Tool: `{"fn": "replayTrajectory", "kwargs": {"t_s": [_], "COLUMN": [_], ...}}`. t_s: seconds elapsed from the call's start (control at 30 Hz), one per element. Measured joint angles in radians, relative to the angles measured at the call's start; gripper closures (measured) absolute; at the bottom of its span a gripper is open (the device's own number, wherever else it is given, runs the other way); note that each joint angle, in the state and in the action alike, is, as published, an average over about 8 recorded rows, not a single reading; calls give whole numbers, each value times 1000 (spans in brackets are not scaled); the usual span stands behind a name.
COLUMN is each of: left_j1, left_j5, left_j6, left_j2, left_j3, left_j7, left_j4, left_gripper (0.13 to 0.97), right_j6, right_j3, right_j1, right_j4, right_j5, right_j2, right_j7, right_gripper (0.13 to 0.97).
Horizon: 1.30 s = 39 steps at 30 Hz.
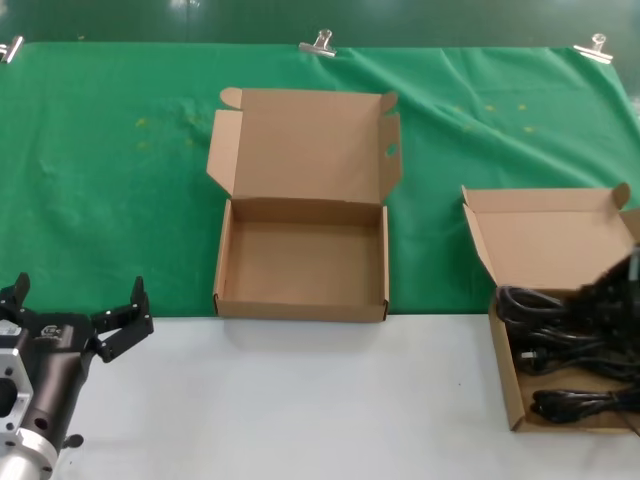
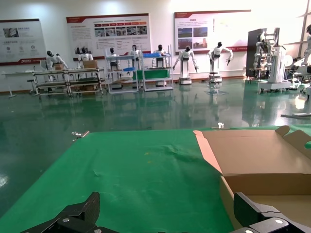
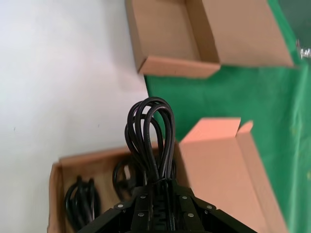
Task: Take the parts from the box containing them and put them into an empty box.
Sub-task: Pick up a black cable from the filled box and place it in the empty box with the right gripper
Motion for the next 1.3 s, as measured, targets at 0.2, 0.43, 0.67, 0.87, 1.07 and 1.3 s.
{"fn": "replayTrajectory", "kwargs": {"t_s": [0.2,0.43,0.67,0.87,1.07,1.3], "left_j1": [0,0,0,0,0,0], "left_j5": [0,0,0,0,0,0], "left_j6": [0,0,0,0,0,0], "left_j2": [0,0,0,0,0,0], "left_j3": [0,0,0,0,0,0], "left_j7": [0,0,0,0,0,0], "left_j4": [0,0,0,0,0,0], "left_gripper": [132,132,132,132,132,132], "right_j6": [-33,-65,-65,-47,-17,22], "right_j3": [6,-19,-68,-117,-155,-175], "right_j1": [39,103,165,211,246,278], "right_j4": [46,38,-58,-183,-305,-392], "right_j5": [-28,-71,-115,-127,-104,-55], "right_j2": [-43,-159,-320,-467,-583,-662], "right_j7": [21,33,26,-9,-68,-119], "right_gripper": [881,882,882,882,882,883]}}
